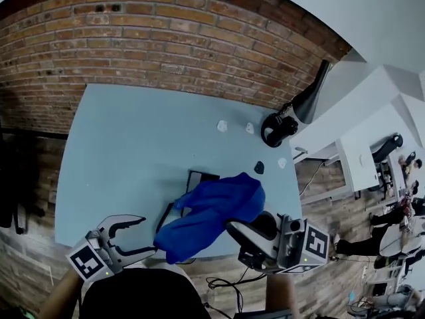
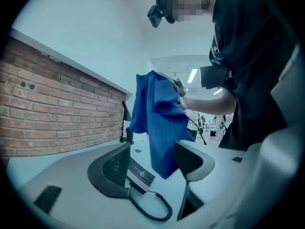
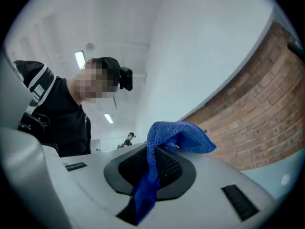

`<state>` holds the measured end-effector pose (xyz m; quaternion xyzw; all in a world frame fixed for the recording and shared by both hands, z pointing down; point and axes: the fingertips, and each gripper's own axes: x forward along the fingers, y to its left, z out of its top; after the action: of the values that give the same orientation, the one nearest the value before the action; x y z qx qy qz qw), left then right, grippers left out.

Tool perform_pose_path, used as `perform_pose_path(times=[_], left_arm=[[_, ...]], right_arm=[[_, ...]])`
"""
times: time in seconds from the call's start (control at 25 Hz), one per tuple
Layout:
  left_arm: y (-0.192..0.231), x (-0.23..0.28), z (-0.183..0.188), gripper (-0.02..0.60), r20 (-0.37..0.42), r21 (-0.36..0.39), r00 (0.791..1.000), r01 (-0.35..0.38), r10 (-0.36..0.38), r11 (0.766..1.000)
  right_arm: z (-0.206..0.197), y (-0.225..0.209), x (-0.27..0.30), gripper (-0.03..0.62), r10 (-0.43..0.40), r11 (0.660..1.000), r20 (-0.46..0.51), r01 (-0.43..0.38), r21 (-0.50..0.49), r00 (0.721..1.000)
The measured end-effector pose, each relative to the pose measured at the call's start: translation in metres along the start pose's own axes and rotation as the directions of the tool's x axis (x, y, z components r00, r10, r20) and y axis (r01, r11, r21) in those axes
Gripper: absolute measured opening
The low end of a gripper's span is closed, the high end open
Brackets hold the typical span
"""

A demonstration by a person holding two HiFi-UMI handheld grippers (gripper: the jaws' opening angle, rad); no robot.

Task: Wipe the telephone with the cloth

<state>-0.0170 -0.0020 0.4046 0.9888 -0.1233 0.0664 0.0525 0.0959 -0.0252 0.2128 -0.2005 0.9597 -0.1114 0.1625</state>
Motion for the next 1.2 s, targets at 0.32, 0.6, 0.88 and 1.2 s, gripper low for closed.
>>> perform_pose_path(times=[0.32, 0.6, 0.88, 1.2], left_arm=[[-0.005, -0.043, -0.023, 0.225, -0.01, -0.093, 0.995, -0.102, 0.102, 0.99], [0.002, -0.071, -0.041, 0.103, -0.09, -0.08, 0.963, -0.262, 0.255, 0.962], [0.002, -0.096, -0.049, 0.075, -0.095, -0.16, 0.942, -0.333, 0.321, 0.929], [0.005, -0.097, -0.057, 0.074, -0.1, -0.22, 0.939, -0.342, 0.328, 0.914]], right_arm=[[0.016, -0.133, -0.044, 0.061, -0.424, 0.875, 0.045, 0.422, -0.238, 0.904], [-0.059, -0.21, -0.079, 0.061, -0.589, 0.807, 0.002, 0.588, -0.055, 0.808], [-0.174, -0.263, -0.128, 0.061, -0.75, 0.656, -0.26, 0.735, -0.173, 0.609], [-0.277, -0.276, -0.143, 0.061, -0.708, 0.66, -0.594, 0.658, -0.363, 0.382]])
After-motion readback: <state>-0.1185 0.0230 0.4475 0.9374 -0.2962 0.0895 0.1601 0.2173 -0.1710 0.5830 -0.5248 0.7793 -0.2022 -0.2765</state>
